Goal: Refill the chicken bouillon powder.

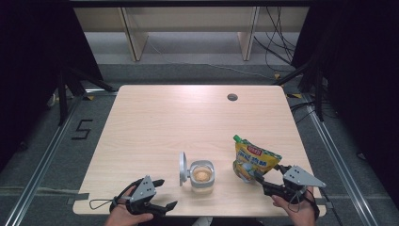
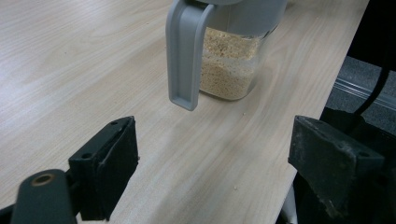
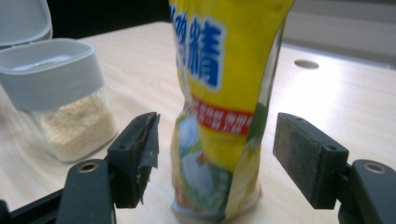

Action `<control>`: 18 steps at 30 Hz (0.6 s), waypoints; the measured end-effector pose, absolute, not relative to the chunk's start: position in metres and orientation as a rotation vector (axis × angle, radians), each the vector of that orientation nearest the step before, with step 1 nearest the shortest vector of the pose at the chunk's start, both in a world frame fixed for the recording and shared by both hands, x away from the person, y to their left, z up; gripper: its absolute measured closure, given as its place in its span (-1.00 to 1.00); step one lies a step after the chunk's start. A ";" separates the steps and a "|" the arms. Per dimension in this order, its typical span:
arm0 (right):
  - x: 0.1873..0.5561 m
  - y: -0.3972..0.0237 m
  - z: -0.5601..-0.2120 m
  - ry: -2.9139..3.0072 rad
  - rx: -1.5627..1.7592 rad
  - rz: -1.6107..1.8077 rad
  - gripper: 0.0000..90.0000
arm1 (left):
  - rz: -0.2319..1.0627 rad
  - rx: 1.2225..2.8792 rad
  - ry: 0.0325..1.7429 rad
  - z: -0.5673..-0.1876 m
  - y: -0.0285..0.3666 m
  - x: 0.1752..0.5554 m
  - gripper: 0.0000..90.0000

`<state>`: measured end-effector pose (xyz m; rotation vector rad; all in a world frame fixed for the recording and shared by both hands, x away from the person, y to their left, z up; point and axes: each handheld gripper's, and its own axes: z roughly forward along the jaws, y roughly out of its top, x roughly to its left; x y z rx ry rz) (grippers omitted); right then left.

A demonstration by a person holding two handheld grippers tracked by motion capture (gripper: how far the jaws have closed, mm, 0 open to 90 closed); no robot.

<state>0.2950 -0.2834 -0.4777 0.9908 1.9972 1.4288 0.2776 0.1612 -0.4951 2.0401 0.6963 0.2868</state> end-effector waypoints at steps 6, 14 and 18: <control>0.284 -0.283 -0.477 2.032 1.029 1.392 -0.32 | 0.287 2.041 0.694 -0.495 0.161 0.277 -0.66; 0.278 -0.285 -0.478 2.057 1.040 1.328 -0.42 | 0.303 2.052 0.678 -0.494 0.163 0.278 -0.66; 0.273 -0.285 -0.478 2.057 1.057 1.315 -0.55 | 0.302 2.056 0.670 -0.494 0.163 0.279 -0.66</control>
